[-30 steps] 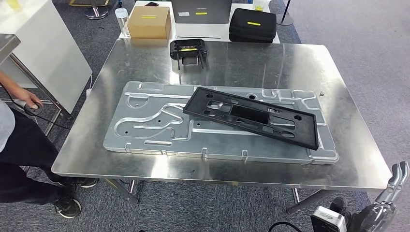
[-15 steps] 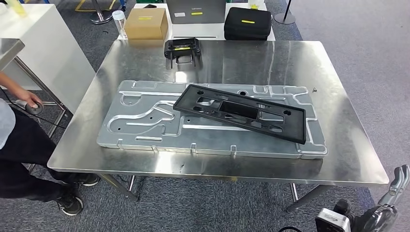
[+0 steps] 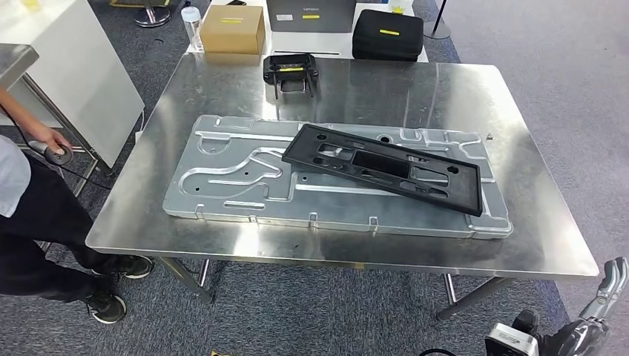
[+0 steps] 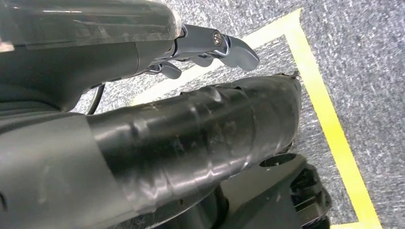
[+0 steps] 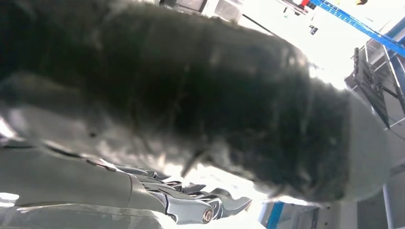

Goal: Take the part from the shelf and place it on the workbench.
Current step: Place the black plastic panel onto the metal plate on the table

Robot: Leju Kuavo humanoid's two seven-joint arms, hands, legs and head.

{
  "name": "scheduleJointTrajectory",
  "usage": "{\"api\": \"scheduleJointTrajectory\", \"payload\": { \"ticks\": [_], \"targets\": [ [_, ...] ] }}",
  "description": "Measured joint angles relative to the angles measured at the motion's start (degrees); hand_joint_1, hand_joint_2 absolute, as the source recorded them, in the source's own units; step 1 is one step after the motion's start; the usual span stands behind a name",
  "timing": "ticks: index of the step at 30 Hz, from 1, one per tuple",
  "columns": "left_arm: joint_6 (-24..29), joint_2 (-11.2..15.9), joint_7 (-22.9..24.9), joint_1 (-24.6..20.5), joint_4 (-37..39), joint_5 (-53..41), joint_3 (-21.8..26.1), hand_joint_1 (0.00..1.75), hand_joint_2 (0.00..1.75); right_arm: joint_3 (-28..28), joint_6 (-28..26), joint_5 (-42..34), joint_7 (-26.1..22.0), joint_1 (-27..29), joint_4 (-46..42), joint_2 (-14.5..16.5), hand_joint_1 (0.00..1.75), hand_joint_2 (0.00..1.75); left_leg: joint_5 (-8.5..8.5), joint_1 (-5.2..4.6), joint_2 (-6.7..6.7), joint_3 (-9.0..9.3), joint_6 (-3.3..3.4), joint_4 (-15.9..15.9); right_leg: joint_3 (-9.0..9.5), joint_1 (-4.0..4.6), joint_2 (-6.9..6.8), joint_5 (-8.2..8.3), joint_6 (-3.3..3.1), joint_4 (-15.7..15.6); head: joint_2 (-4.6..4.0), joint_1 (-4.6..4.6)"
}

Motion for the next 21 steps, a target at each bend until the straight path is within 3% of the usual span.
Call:
{"api": "scheduleJointTrajectory", "payload": {
  "ticks": [2,3,5,7,8,10,12,13,14,15,17,18,21],
  "targets": [
    [0.01,-0.02,0.01,-0.03,0.0,0.0,0.01,0.0,0.0,0.01,0.0,-0.06,-0.04,0.01,-0.01,0.0,0.0,0.0,0.01,-0.12,-0.03,-0.35,-0.23,0.6,4.14,0.16,0.0,3.06,-0.41,-7.67,0.01,0.0],
    [0.03,-0.03,0.02,-0.04,0.0,0.0,0.02,0.0,0.0,0.01,0.0,-0.11,-0.09,0.06,-0.03,0.0,0.0,0.0,0.05,-0.21,-0.05,-0.53,-0.48,0.85,5.37,0.3,0.02,3.82,-0.64,-10.24,0.01,-0.01],
    [0.11,-0.04,0.08,-0.05,0.0,0.0,0.09,0.0,0.0,0.01,0.0,-0.27,-0.19,0.26,-0.11,0.0,0.0,0.0,0.31,-0.35,-0.08,-0.78,-1.19,1.01,5.64,0.63,0.07,4.17,-1.07,-11.56,0.0,-0.03],
    [0.21,-0.02,0.13,-0.04,0.0,0.0,0.24,0.0,0.0,0.0,0.0,-0.54,-0.33,0.46,-0.19,0.01,0.0,0.0,0.29,-0.3,-0.13,-1.0,-1.85,1.16,5.37,0.39,0.03,4.85,-1.75,-11.87,0.0,-0.03],
    [0.26,-0.01,0.15,-0.03,0.0,0.0,0.33,0.0,0.0,0.0,0.0,-0.74,-0.41,0.51,-0.23,0.02,0.0,0.0,-0.75,-0.24,-0.17,-1.44,-2.15,2.17,5.18,0.21,-0.06,5.26,-2.17,-12.08,0.0,-0.07],
    [0.38,0.01,0.2,-0.01,0.0,0.0,0.45,0.0,0.0,0.01,0.0,-1.04,-0.58,0.65,-0.28,0.05,0.0,0.0,-4.92,0.01,-0.21,-3.4,-2.7,7.32,4.54,0.0,-0.3,6.01,-2.73,-12.29,0.0,-0.14],
    [0.46,0.01,0.28,0.02,0.0,0.0,0.49,0.0,0.0,0.01,0.0,-1.13,-0.69,0.83,-0.31,0.07,0.0,0.0,-8.92,0.22,-0.2,-5.63,-3.16,14.19,3.59,0.03,-0.43,6.57,-2.8,-12.15,0.0,-0.17],
    [0.48,0.01,0.32,0.03,0.0,0.0,0.5,0.0,0.0,0.0,0.0,-1.14,-0.73,0.9,-0.31,0.08,0.0,0.0,-9.54,0.29,-0.19,-5.81,-3.31,15.83,3.12,0.03,-0.47,6.81,-2.71,-12.01,0.0,-0.17],
    [0.48,0.01,0.34,0.03,0.0,0.0,0.51,0.0,0.0,0.01,0.0,-1.15,-0.75,0.96,-0.31,0.08,0.0,0.0,-9.09,0.35,-0.18,-4.91,-3.37,15.35,2.67,0.0,-0.48,7.02,-2.58,-11.81,0.0,-0.17],
    [0.49,0.01,0.35,0.02,0.0,0.0,0.52,0.0,0.0,0.01,0.0,-1.16,-0.76,0.99,-0.31,0.09,0.0,0.0,-7.8,0.4,-0.18,-2.94,-3.36,12.71,2.27,-0.05,-0.48,7.17,-2.44,-11.57,0.0,-0.17],
    [0.5,0.03,0.36,-0.06,0.0,0.0,0.53,0.0,0.0,0.01,0.0,-1.23,-0.79,1.05,-0.34,0.1,0.0,0.0,-5.2,0.34,-0.21,1.97,-3.05,4.79,1.75,-0.03,-0.47,7.44,-2.03,-11.02,0.0,-0.18],
    [0.51,0.04,0.38,-0.1,0.0,0.0,0.54,0.0,0.0,0.0,0.0,-1.28,-0.85,1.07,-0.37,0.11,0.0,0.0,-4.49,0.23,-0.26,3.43,-2.78,2.04,1.59,0.02,-0.47,7.62,-1.72,-10.84,0.0,-0.16],
    [0.58,0.05,0.5,-0.05,0.0,0.01,0.56,0.0,0.0,0.0,0.0,-1.55,-1.06,1.21,-0.45,0.18,0.0,0.0,-3.75,-0.12,-0.39,3.71,-1.71,0.32,1.39,0.1,-0.45,8.41,-0.49,-10.95,0.0,-0.1]
  ]
}}
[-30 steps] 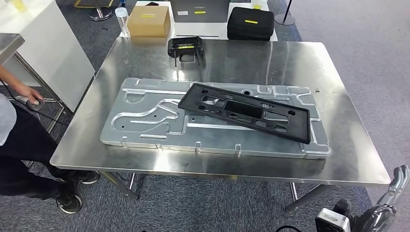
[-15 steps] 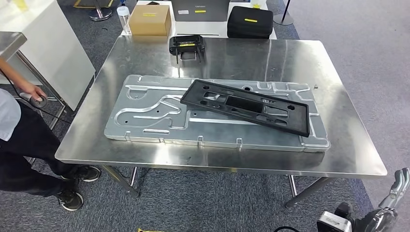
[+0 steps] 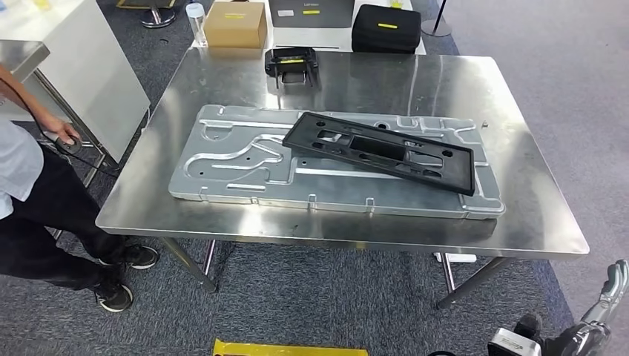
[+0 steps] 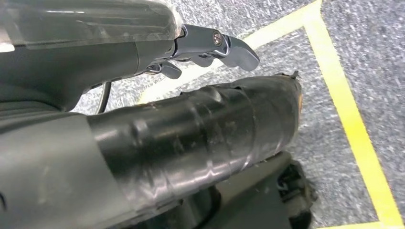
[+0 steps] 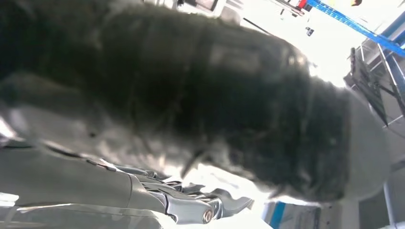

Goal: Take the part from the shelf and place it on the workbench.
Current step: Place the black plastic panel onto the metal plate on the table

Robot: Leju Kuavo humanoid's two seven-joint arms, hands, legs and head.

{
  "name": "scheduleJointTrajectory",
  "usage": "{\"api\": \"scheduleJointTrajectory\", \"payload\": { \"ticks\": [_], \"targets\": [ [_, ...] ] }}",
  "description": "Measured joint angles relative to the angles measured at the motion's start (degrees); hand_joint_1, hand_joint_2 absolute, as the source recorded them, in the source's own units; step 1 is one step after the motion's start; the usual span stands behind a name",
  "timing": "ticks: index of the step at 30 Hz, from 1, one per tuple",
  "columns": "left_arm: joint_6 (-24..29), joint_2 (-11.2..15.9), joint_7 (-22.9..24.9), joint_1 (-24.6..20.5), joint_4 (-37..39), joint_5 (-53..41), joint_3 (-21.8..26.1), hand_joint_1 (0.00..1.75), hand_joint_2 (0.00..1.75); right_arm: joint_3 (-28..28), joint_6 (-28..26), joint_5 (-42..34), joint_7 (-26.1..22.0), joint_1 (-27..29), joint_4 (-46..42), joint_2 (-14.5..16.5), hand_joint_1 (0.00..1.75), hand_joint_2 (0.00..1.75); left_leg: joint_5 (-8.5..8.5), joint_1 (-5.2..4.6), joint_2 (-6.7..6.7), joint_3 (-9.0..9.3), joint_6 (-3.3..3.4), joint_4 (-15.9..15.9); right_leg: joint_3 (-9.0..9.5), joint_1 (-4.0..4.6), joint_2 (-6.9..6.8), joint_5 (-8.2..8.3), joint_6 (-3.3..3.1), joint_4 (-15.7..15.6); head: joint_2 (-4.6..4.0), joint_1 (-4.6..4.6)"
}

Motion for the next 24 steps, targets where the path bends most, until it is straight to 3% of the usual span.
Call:
{"api": "scheduleJointTrajectory", "payload": {
  "ticks": [2,3,5,6,7,8,9,11,13,16,17,19,21,22,23,24],
  "targets": [
    [0.05,0.0,0.05,0.01,0.0,0.02,0.01,0.0,0.0,0.0,0.0,-0.21,-0.04,0.26,-0.06,0.04,0.0,0.0,0.91,0.1,0.22,-0.42,1.04,-0.39,-0.41,-0.2,0.15,-1.06,0.64,0.86,0.0,0.01],
    [0.07,-0.01,0.05,-0.02,0.0,0.03,0.02,0.0,0.0,0.0,0.0,-0.29,-0.06,0.41,-0.08,0.04,0.0,0.0,1.44,0.17,0.34,-0.8,1.6,-0.6,-1.09,-0.28,0.24,-2.84,0.85,2.62,0.0,0.02],
    [0.09,-0.01,0.05,-0.05,0.0,0.04,0.04,0.0,0.0,0.0,0.0,-0.41,-0.06,0.72,-0.08,0.09,0.0,0.0,2.31,0.05,0.53,-1.85,2.26,-0.57,-3.31,-0.35,0.33,-7.97,1.14,9.15,0.0,0.03],
    [0.1,-0.01,0.05,-0.02,0.0,0.04,0.07,0.0,0.0,0.0,0.0,-0.45,-0.04,0.88,-0.07,0.12,0.0,0.0,2.72,-0.09,0.58,-2.45,2.37,-0.46,-4.21,-0.36,0.34,-9.84,1.25,12.47,0.0,0.02],
    [0.1,-0.01,0.07,0.01,0.0,0.04,0.1,0.0,0.0,0.0,0.0,-0.46,-0.04,1.05,-0.07,0.16,0.0,0.0,3.09,-0.22,0.62,-3.06,2.39,-0.33,-4.43,-0.36,0.35,-10.67,1.29,14.5,0.0,0.02],
    [0.1,-0.01,0.08,0.03,0.0,0.04,0.15,0.0,0.0,0.0,0.0,-0.46,-0.04,1.21,-0.06,0.2,0.0,0.0,3.4,-0.35,0.64,-3.68,2.37,-0.14,-3.58,-0.34,0.34,-10.32,1.23,14.46,0.0,0.01],
    [0.1,-0.01,0.1,0.04,0.0,0.04,0.2,0.0,0.0,0.0,0.0,-0.46,-0.05,1.34,-0.06,0.23,0.0,0.0,3.67,-0.44,0.64,-4.23,2.31,0.07,-1.56,-0.29,0.35,-9.06,1.04,12.07,0.0,0.01],
    [0.1,-0.11,0.12,0.05,0.0,0.04,0.28,0.0,0.0,0.0,0.0,-0.46,-0.08,1.44,-0.08,0.29,0.0,0.0,4.13,-0.63,0.62,-5.02,2.04,0.47,3.94,0.03,0.33,-6.58,0.37,3.94,0.0,-0.01],
    [0.1,-0.22,0.14,0.05,0.0,0.04,0.34,0.0,0.0,0.0,-0.01,-0.45,-0.15,1.58,-0.22,0.36,0.0,0.0,4.67,-0.7,0.61,-5.34,1.49,0.63,6.67,0.46,0.28,-5.5,-0.2,-0.94,0.0,0.0],
    [0.12,-0.27,0.15,-0.05,0.0,0.06,0.4,0.0,0.0,0.0,-0.02,-0.44,-0.19,1.73,-0.46,0.55,0.0,0.0,5.32,-0.62,0.61,-5.62,0.38,0.58,6.12,0.5,0.18,-4.48,-0.94,-2.0,0.0,0.01],
    [0.13,-0.28,0.16,-0.07,0.0,0.06,0.42,0.0,0.0,0.0,-0.02,-0.44,-0.19,1.75,-0.49,0.64,0.0,0.0,4.53,-0.59,0.56,-5.93,0.0,1.14,5.79,0.31,0.1,-3.93,-1.35,-2.33,0.0,-0.01],
    [0.14,-0.27,0.17,0.03,0.0,0.06,0.45,0.0,0.0,0.0,-0.02,-0.43,-0.19,1.82,-0.53,0.84,0.0,0.0,0.13,-0.35,0.43,-7.33,-0.7,5.38,4.82,-0.02,-0.07,-2.75,-1.96,-2.81,0.0,-0.07],
    [0.14,-0.27,0.17,0.08,0.0,0.08,0.47,0.0,0.0,0.0,-0.02,-0.42,-0.18,1.93,-0.54,0.96,0.0,0.0,-4.72,-0.02,0.42,-9.2,-1.3,12.33,3.39,-0.04,-0.14,-1.76,-2.07,-2.66,0.0,-0.1],
    [0.14,-0.27,0.17,0.09,0.0,0.1,0.47,0.0,0.0,0.0,-0.02,-0.42,-0.18,1.99,-0.53,1.02,0.0,0.0,-5.6,0.16,0.42,-9.52,-1.55,14.89,2.61,-0.05,-0.19,-1.3,-1.97,-2.48,0.0,-0.09],
    [0.14,-0.27,0.17,0.09,0.0,0.12,0.47,0.0,0.0,0.0,-0.02,-0.42,-0.18,2.06,-0.53,1.08,0.0,0.0,-5.11,0.34,0.43,-8.89,-1.75,15.58,1.82,-0.11,-0.23,-0.87,-1.8,-2.23,0.0,-0.1],
    [0.14,-0.26,0.17,0.09,0.0,0.14,0.47,0.0,0.0,0.0,-0.02,-0.42,-0.18,2.14,-0.52,1.14,0.0,0.0,-3.69,0.52,0.43,-7.19,-1.92,14.16,1.05,-0.21,-0.25,-0.5,-1.59,-1.91,0.0,-0.1]
  ]
}}
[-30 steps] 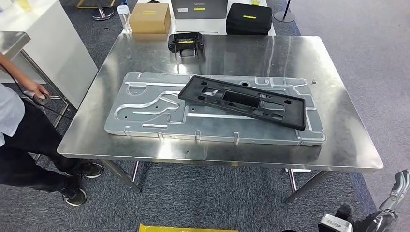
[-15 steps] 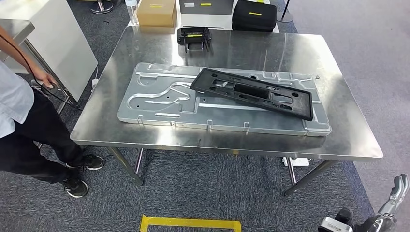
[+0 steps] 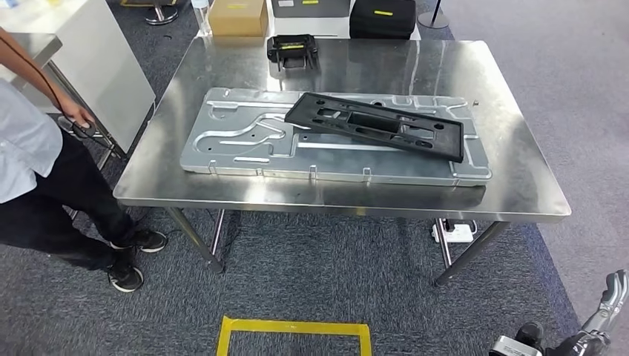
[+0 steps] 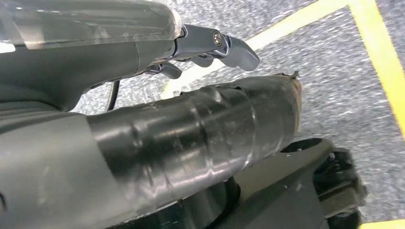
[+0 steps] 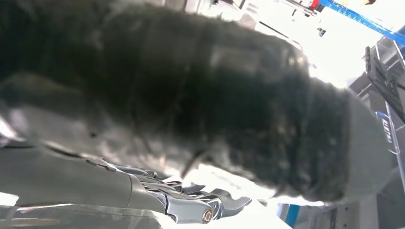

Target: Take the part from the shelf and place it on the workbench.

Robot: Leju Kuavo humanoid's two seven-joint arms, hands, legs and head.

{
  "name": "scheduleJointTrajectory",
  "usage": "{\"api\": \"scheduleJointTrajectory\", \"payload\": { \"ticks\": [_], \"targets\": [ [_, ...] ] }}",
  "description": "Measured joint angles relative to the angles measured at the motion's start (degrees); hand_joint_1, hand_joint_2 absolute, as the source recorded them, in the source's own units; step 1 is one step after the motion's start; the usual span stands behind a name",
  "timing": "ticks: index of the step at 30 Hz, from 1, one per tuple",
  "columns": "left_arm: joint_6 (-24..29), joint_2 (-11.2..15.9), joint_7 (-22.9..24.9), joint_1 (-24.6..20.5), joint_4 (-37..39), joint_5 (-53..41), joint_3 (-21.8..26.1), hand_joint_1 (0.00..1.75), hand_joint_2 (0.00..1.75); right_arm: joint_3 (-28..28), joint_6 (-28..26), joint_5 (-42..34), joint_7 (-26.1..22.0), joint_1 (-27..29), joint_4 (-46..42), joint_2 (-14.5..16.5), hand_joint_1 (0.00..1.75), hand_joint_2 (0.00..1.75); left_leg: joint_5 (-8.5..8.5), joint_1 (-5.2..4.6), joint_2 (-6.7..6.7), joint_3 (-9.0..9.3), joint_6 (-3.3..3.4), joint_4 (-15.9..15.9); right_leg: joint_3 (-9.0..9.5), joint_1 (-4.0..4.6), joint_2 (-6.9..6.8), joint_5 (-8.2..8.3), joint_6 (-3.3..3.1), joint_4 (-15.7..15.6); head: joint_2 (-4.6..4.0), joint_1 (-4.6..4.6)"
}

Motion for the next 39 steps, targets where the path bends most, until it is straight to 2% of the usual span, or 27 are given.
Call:
{"api": "scheduleJointTrajectory", "payload": {
  "ticks": [2,4,7,8,9,10,12,13,14,15,16,18,19,20,22,23,25,27,28,29,30,32,34,35,37,38,39],
  "targets": [
    [-0.01,0.01,-0.01,-0.07,0.0,0.01,0.01,0.0,0.0,0.0,0.0,-0.01,0.0,0.12,-0.01,0.05,0.0,0.0,2.41,0.24,-0.03,5.66,-0.21,-7.63,-1.29,-0.18,0.0,0.57,0.56,0.84,0.0,-0.02],
    [-0.01,0.0,-0.02,-0.11,0.0,0.01,0.03,0.0,0.0,0.0,0.0,-0.01,0.02,0.21,-0.02,0.07,0.0,0.0,2.49,0.05,-0.26,9.32,0.24,-13.61,-1.99,-0.18,0.04,1.12,1.32,1.54,0.0,0.01],
    [-0.02,0.0,-0.01,0.01,0.0,0.01,0.08,0.0,0.0,0.0,0.0,-0.03,0.09,0.33,-0.02,0.08,0.0,0.0,2.77,-0.27,-0.35,9.0,1.86,-14.85,-2.35,-0.26,0.13,2.0,2.58,1.66,0.0,0.06],
    [-0.02,0.0,0.0,0.0,0.0,0.01,0.11,0.0,0.0,0.0,0.0,-0.04,0.12,0.41,-0.02,0.08,0.0,0.0,3.28,-0.26,-0.22,8.57,2.53,-14.93,-2.69,-0.35,0.21,1.34,2.89,2.13,0.0,0.06],
    [-0.02,-0.01,0.0,-0.01,0.0,0.01,0.14,0.0,0.0,0.0,0.0,-0.04,0.13,0.48,-0.02,0.08,0.0,0.0,3.89,-0.22,-0.09,8.0,3.16,-15.09,-3.32,-0.43,0.29,-0.39,3.13,3.6,0.0,0.06],
    [-0.02,-0.01,-0.01,-0.03,0.0,0.01,0.16,0.0,0.0,0.0,0.0,-0.04,0.14,0.53,-0.02,0.08,0.0,0.0,4.47,-0.22,0.06,7.33,3.63,-15.17,-4.21,-0.46,0.37,-2.98,3.25,6.15,0.0,0.06],
    [-0.02,-0.01,-0.02,-0.04,0.0,0.01,0.21,0.0,0.0,0.0,0.0,-0.04,0.16,0.56,0.0,0.08,0.0,0.0,5.54,-0.47,0.22,5.92,4.05,-15.1,-6.06,-0.36,0.44,-8.08,3.41,13.15,0.0,0.06],
    [-0.02,-0.01,-0.02,-0.02,0.0,0.01,0.24,0.0,0.0,0.0,0.0,-0.05,0.17,0.57,0.02,0.08,0.0,0.0,6.04,-0.65,0.29,5.27,4.12,-15.01,-6.37,-0.3,0.46,-9.04,3.4,15.77,0.0,0.05],
    [-0.02,-0.01,-0.02,0.0,0.0,0.01,0.27,0.0,0.0,0.0,0.0,-0.08,0.17,0.57,0.04,0.08,0.0,0.0,6.52,-0.86,0.34,4.62,4.16,-14.9,-5.85,-0.22,0.49,-8.76,3.26,16.77,0.0,0.05],
    [-0.02,-0.01,-0.02,0.01,0.0,0.01,0.3,0.0,0.0,0.0,0.0,-0.1,0.17,0.57,0.06,0.08,0.0,0.0,6.96,-1.06,0.35,4.01,4.16,-14.76,-4.23,-0.07,0.51,-7.49,2.94,15.55,0.0,0.04],
    [-0.02,-0.01,-0.02,0.01,0.0,0.01,0.31,0.0,0.0,0.0,0.0,-0.13,0.17,0.57,0.07,0.08,0.0,0.0,7.35,-1.23,0.34,3.45,4.15,-14.63,-1.63,0.16,0.55,-5.95,2.42,12.38,0.0,0.04],
    [-0.02,-0.13,-0.06,0.0,0.0,-0.01,0.33,0.0,0.0,0.0,0.0,-0.13,0.17,0.52,0.02,0.08,0.0,0.0,8.04,-1.46,0.3,2.7,3.92,-14.41,4.14,0.78,0.55,-4.64,1.09,3.97,0.0,0.02],
    [-0.02,-0.19,-0.11,-0.02,0.0,-0.03,0.33,0.0,0.0,0.0,0.0,-0.11,0.17,0.52,0.0,0.08,0.0,0.0,8.38,-1.45,0.3,2.53,3.66,-14.38,5.89,1.06,0.53,-4.64,0.63,1.05,0.0,0.02],
    [-0.02,-0.24,-0.16,-0.04,0.0,-0.04,0.34,0.0,0.0,0.0,0.0,-0.09,0.17,0.51,-0.02,0.08,0.0,0.0,8.74,-1.38,0.33,2.42,3.33,-14.4,6.67,1.28,0.49,-4.85,0.35,-0.55,0.0,0.02],
    [-0.03,-0.24,-0.21,-0.09,0.0,-0.05,0.38,0.0,0.0,0.0,0.0,-0.07,0.21,0.54,-0.02,0.09,0.0,0.0,9.31,-1.28,0.36,2.24,2.62,-14.46,6.46,1.23,0.39,-4.06,0.1,-1.46,0.0,0.06],
    [-0.02,-0.23,-0.24,-0.09,0.0,-0.05,0.4,0.0,0.0,0.0,0.0,-0.06,0.22,0.54,-0.02,0.11,0.0,0.0,8.73,-1.28,0.28,1.91,2.29,-13.98,6.18,1.02,0.31,-3.48,-0.16,-1.91,0.0,0.04],
    [-0.01,-0.22,-0.28,-0.04,0.0,-0.05,0.46,0.0,0.0,0.0,0.0,-0.06,0.24,0.55,-0.01,0.2,0.0,0.0,4.89,-1.14,0.08,0.46,1.63,-10.23,5.22,0.53,0.11,-2.11,-0.66,-2.63,0.0,-0.07],
    [-0.01,-0.22,-0.28,0.05,0.0,-0.05,0.5,0.0,0.0,0.0,0.0,-0.06,0.24,0.56,0.01,0.26,0.0,0.0,-0.09,-0.7,-0.01,-1.53,0.89,-3.41,3.84,0.54,0.0,-1.12,-0.81,-2.48,0.0,-0.16],
    [-0.01,-0.22,-0.28,0.09,0.0,-0.05,0.51,0.0,0.0,0.0,0.0,-0.06,0.24,0.58,0.02,0.28,0.0,0.0,-1.2,-0.45,-0.01,-1.99,0.52,-0.59,3.02,0.51,-0.05,-0.7,-0.68,-2.21,0.0,-0.16],
    [-0.02,-0.21,-0.28,0.1,0.0,-0.05,0.54,0.0,0.0,0.0,0.0,-0.06,0.24,0.57,0.04,0.31,0.0,0.0,-1.02,-0.23,0.0,-1.63,0.2,0.57,2.19,0.46,-0.11,-0.35,-0.51,-1.83,0.0,-0.16],
    [-0.02,-0.2,-0.28,0.1,0.0,-0.05,0.58,0.0,0.0,0.0,0.0,-0.06,0.24,0.58,0.05,0.32,0.0,0.0,0.15,0.0,0.01,-0.3,-0.06,-0.23,1.33,0.36,-0.14,-0.05,-0.31,-1.34,0.0,-0.17],
    [-0.01,-0.15,-0.28,0.01,0.0,-0.05,0.68,0.0,0.0,0.0,0.0,-0.06,0.24,0.58,0.07,0.36,0.0,0.0,2.55,0.33,0.01,4.87,-0.35,-7.06,-0.17,0.18,-0.15,0.34,0.18,-0.12,0.0,-0.18],
    [-0.01,-0.1,-0.31,-0.08,0.0,-0.05,0.78,0.0,0.0,0.0,0.0,-0.05,0.25,0.56,0.07,0.37,0.0,0.0,2.75,0.22,-0.13,8.8,0.02,-13.33,-1.22,0.18,-0.14,0.72,0.82,1.03,0.0,-0.14],
    [-0.01,-0.09,-0.33,-0.11,0.0,-0.05,0.81,0.0,0.0,0.0,0.0,-0.05,0.25,0.56,0.07,0.37,0.0,0.0,2.35,0.04,-0.2,9.32,0.43,-14.59,-1.52,0.23,-0.14,1.0,1.21,1.31,0.0,-0.15],
    [-0.02,-0.07,-0.35,-0.07,0.0,-0.05,0.84,0.0,0.0,0.0,0.0,-0.05,0.32,0.56,0.08,0.39,0.0,0.0,2.79,-0.06,-0.18,8.73,1.54,-14.85,-1.76,0.19,-0.1,1.55,2.1,1.38,0.0,-0.14],
    [-0.02,-0.05,-0.35,-0.08,0.0,-0.04,0.85,0.0,0.0,0.0,0.0,-0.05,0.38,0.58,0.09,0.4,0.0,0.0,3.24,-0.02,-0.07,8.38,2.21,-14.94,-2.04,0.09,0.01,1.09,2.47,1.71,0.0,-0.15],
    [-0.01,-0.04,-0.35,-0.07,0.0,-0.04,0.85,0.0,0.0,0.0,0.0,-0.06,0.43,0.6,0.11,0.4,0.0,0.0,3.79,0.06,0.06,7.92,2.84,-15.1,-2.58,-0.01,0.13,-0.34,2.79,2.87,0.0,-0.13]
  ]
}}
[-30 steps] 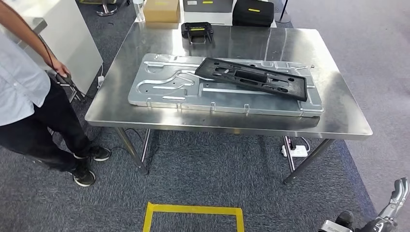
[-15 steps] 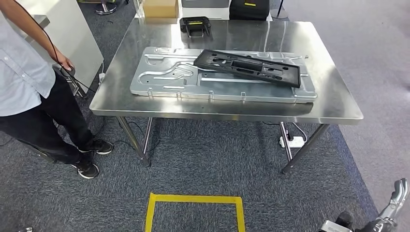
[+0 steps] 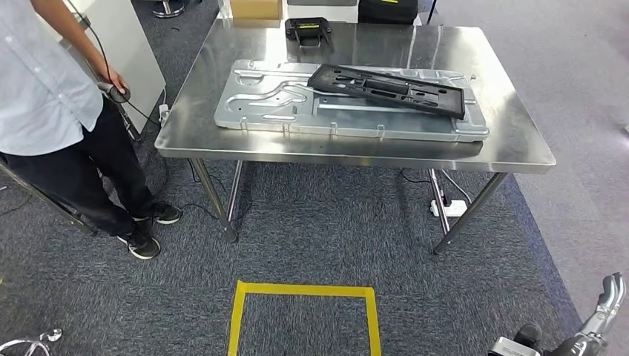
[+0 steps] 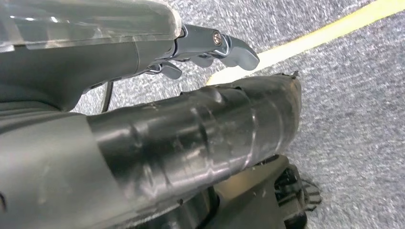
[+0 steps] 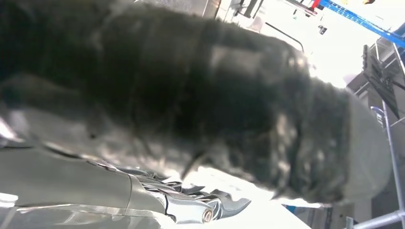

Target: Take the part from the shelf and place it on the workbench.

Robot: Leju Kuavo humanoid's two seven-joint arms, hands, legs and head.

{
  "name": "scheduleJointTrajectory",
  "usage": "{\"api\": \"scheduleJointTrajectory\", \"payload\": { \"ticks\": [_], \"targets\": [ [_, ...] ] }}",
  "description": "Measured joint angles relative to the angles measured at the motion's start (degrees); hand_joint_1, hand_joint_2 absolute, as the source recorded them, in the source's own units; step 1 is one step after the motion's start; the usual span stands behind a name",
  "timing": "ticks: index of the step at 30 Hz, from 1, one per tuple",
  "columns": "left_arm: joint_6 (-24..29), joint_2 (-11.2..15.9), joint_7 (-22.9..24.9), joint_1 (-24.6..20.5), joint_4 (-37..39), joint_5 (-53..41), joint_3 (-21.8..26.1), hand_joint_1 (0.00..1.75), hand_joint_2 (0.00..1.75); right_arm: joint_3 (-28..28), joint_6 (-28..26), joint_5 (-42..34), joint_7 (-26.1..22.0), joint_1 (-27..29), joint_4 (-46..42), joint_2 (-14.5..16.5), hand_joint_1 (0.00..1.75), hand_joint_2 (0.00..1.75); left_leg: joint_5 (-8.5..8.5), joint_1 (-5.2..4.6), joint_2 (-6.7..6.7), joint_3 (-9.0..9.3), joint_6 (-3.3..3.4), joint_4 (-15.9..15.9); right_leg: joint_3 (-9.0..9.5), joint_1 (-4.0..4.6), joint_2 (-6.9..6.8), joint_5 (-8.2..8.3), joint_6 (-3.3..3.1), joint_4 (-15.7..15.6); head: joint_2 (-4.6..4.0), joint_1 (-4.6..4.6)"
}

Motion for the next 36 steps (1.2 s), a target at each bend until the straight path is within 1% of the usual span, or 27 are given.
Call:
{"api": "scheduleJointTrajectory", "payload": {
  "ticks": [1,3,4,5,6,7,9,10,11,12,14,15,16,18,19,20,21,23,25,26,29,30,31,33,34,35,36],
  "targets": [
    [0.01,0.01,0.0,0.0,0.0,0.01,0.0,0.0,0.0,0.0,0.0,0.0,0.03,0.01,0.02,0.0,0.0,0.0,0.58,0.06,0.13,-0.57,0.52,-0.11,-0.86,-0.12,0.14,-2.3,0.24,2.24,0.0,0.0],
    [0.01,0.02,0.0,0.0,0.0,0.01,0.01,0.0,0.0,0.0,0.0,0.0,0.05,0.02,0.07,0.0,0.0,0.0,1.6,-0.06,0.26,-1.93,0.96,-0.04,-2.97,-0.19,0.31,-7.53,0.63,9.12,0.0,0.01],
    [0.0,0.02,0.0,0.01,0.0,0.01,0.02,0.0,0.0,0.0,0.0,0.0,0.06,0.02,0.11,0.0,0.0,0.0,2.1,-0.13,0.29,-2.59,0.98,0.03,-3.54,-0.21,0.34,-8.84,0.77,12.1,0.0,0.0],
    [-0.01,0.03,0.0,0.03,0.0,0.01,0.02,0.0,0.0,0.0,0.0,0.0,0.07,0.02,0.16,0.0,0.0,0.0,2.59,-0.18,0.3,-3.26,0.93,0.14,-3.3,-0.23,0.37,-8.9,0.82,13.54,0.0,-0.01],
    [0.0,0.03,0.01,0.04,0.0,0.01,0.02,0.0,0.0,0.0,0.0,0.0,0.08,0.02,0.21,0.0,0.0,0.0,3.03,-0.23,0.3,-3.88,0.83,0.29,-2.02,-0.23,0.37,-7.86,0.76,12.92,0.0,-0.01],
    [0.0,0.03,0.02,0.04,0.0,0.01,0.02,0.0,0.0,0.0,0.0,0.0,0.09,0.02,0.23,0.0,0.0,0.0,3.4,-0.26,0.28,-4.44,0.71,0.46,0.31,-0.22,0.39,-6.29,0.57,10.17,0.0,-0.01],
    [0.0,0.01,0.04,0.03,0.0,0.01,0.02,0.0,0.0,0.0,0.0,0.0,0.13,-0.04,0.23,0.01,0.0,0.0,3.99,-0.34,0.23,-5.34,0.31,0.87,6.13,0.0,0.45,-4.47,-0.07,1.77,0.0,-0.02],
    [-0.01,-0.01,0.04,0.02,0.0,0.01,0.02,0.0,0.0,0.0,0.0,0.0,0.14,-0.05,0.22,0.01,0.0,0.0,4.29,-0.39,0.22,-5.6,-0.01,0.99,8.06,0.19,0.48,-4.33,-0.38,-1.42,0.01,-0.02],
    [-0.01,-0.02,0.05,0.02,0.0,0.01,0.02,0.0,0.0,0.0,0.0,0.01,0.15,-0.06,0.21,0.02,0.0,0.0,4.61,-0.4,0.22,-5.77,-0.39,1.04,9.01,0.4,0.5,-4.49,-0.64,-3.24,0.01,-0.03],
    [-0.01,-0.03,0.05,0.01,0.0,0.01,0.02,0.0,0.0,0.0,0.0,0.01,0.15,-0.04,0.2,0.03,0.0,0.0,4.97,-0.4,0.23,-5.87,-0.8,0.97,9.05,0.6,0.5,-4.47,-0.88,-3.77,0.01,-0.02],
    [-0.01,-0.01,0.08,0.03,0.0,0.01,0.03,0.0,0.0,0.0,0.0,0.02,0.15,-0.02,0.21,0.11,0.0,0.0,5.04,-0.36,0.19,-6.12,-1.55,1.14,8.43,0.45,0.38,-3.59,-1.61,-4.18,0.0,-0.01],
    [-0.01,0.01,0.1,0.03,0.0,0.01,0.04,0.0,0.0,0.0,0.0,0.02,0.15,-0.02,0.21,0.16,0.0,0.0,3.94,-0.32,0.14,-6.55,-1.86,2.06,8.05,0.32,0.28,-3.02,-2.03,-4.43,0.0,-0.05],
    [-0.01,0.03,0.13,0.05,0.0,0.01,0.05,0.0,0.0,0.0,0.0,0.02,0.15,-0.01,0.21,0.21,0.0,0.0,1.94,-0.28,0.08,-7.26,-2.12,3.99,7.55,0.19,0.16,-2.44,-2.42,-4.67,0.0,-0.1],
    [-0.03,0.05,0.19,0.12,0.0,0.04,0.07,0.0,0.0,0.0,0.0,0.03,0.15,0.01,0.23,0.25,0.0,0.0,-3.35,-0.14,0.04,-9.29,-2.48,10.77,6.28,0.3,-0.02,-1.54,-2.87,-4.52,0.01,-0.17],
    [-0.04,0.05,0.22,0.17,0.0,0.06,0.07,0.0,0.0,0.0,0.0,0.03,0.14,0.02,0.24,0.25,0.0,0.0,-5.02,-0.12,0.05,-10.0,-2.59,14.01,5.56,0.38,-0.07,-1.14,-2.95,-4.32,0.01,-0.17],
    [-0.05,0.05,0.24,0.2,0.0,0.07,0.07,0.0,0.0,0.0,0.0,0.03,0.14,0.02,0.24,0.25,0.0,0.0,-5.45,-0.13,0.05,-10.01,-2.64,15.93,4.8,0.44,-0.11,-0.75,-2.92,-4.04,0.0,-0.17],
    [-0.07,0.05,0.26,0.2,0.0,0.07,0.07,0.0,0.0,0.0,0.0,0.03,0.14,0.02,0.24,0.25,0.0,0.0,-4.72,-0.13,0.05,-9.08,-2.62,15.9,4.03,0.48,-0.13,-0.41,-2.86,-3.7,0.0,-0.17],
    [-0.09,0.09,0.26,0.15,0.0,0.07,0.07,0.0,0.0,0.0,0.0,0.02,0.14,0.02,0.23,0.26,0.0,0.0,-2.01,-0.17,0.05,-4.16,-2.22,9.72,2.75,0.51,-0.14,0.09,-2.62,-2.83,0.0,-0.17],
    [-0.09,0.16,0.26,0.02,0.0,0.07,0.07,0.0,0.0,0.0,-0.01,0.03,0.14,0.04,0.21,0.27,0.0,0.0,-1.32,-0.44,0.03,0.6,-1.6,2.4,1.77,0.64,-0.14,0.57,-2.14,-1.99,0.0,-0.17],
    [-0.09,0.2,0.26,-0.03,0.0,0.07,0.07,0.0,0.0,0.0,-0.01,0.03,0.14,0.05,0.21,0.27,0.0,0.0,-1.59,-0.6,0.01,1.56,-1.3,0.51,1.49,0.67,-0.15,0.85,-1.82,-1.76,0.0,-0.16],
    [-0.1,0.2,0.3,0.07,0.0,0.07,0.07,0.0,0.0,-0.01,0.0,0.04,0.15,0.13,0.17,0.29,0.0,0.0,-0.88,-0.61,0.09,0.99,-0.1,-0.45,1.07,0.64,-0.05,1.29,-0.75,-1.58,0.0,-0.11],
    [-0.11,0.19,0.32,0.09,0.0,0.07,0.08,0.0,0.0,-0.02,-0.01,0.04,0.15,0.19,0.15,0.29,0.0,0.0,-0.32,-0.48,0.19,0.61,0.48,-0.65,0.65,0.58,0.08,0.26,-0.43,-0.76,0.0,-0.1],
    [-0.12,0.19,0.33,0.08,0.0,0.07,0.08,0.0,0.0,-0.03,-0.01,0.04,0.15,0.26,0.14,0.29,0.0,0.0,0.29,-0.35,0.3,0.09,1.0,-0.84,-0.08,0.51,0.24,-1.65,-0.12,1.07,0.0,-0.09],
    [-0.16,0.19,0.33,0.04,0.0,0.04,0.09,0.0,0.0,-0.05,-0.02,0.04,0.15,0.35,0.16,0.29,0.0,0.0,1.28,-0.37,0.44,-1.25,1.53,-0.79,-2.25,0.29,0.4,-6.9,0.4,7.75,0.0,-0.09],
    [-0.19,0.19,0.33,0.06,0.0,0.02,0.09,0.0,0.0,-0.08,-0.02,0.04,0.16,0.39,0.17,0.29,0.0,0.0,1.75,-0.39,0.47,-1.94,1.55,-0.68,-3.1,0.22,0.41,-8.65,0.62,11.16,0.0,-0.1],
    [-0.21,0.19,0.34,0.09,0.0,-0.01,0.09,0.0,0.0,-0.09,-0.01,0.04,0.17,0.44,0.17,0.29,0.0,0.0,2.21,-0.41,0.49,-2.64,1.5,-0.52,-3.25,0.16,0.41,-9.2,0.78,13.29,0.01,-0.1],
    [-0.21,0.19,0.34,0.12,0.0,-0.03,0.09,0.0,0.0,-0.1,-0.01,0.04,0.19,0.49,0.18,0.29,0.0,0.0,2.63,-0.41,0.5,-3.31,1.4,-0.32,-2.42,0.1,0.41,-8.55,0.86,13.42,0.01,-0.1]
  ]
}}
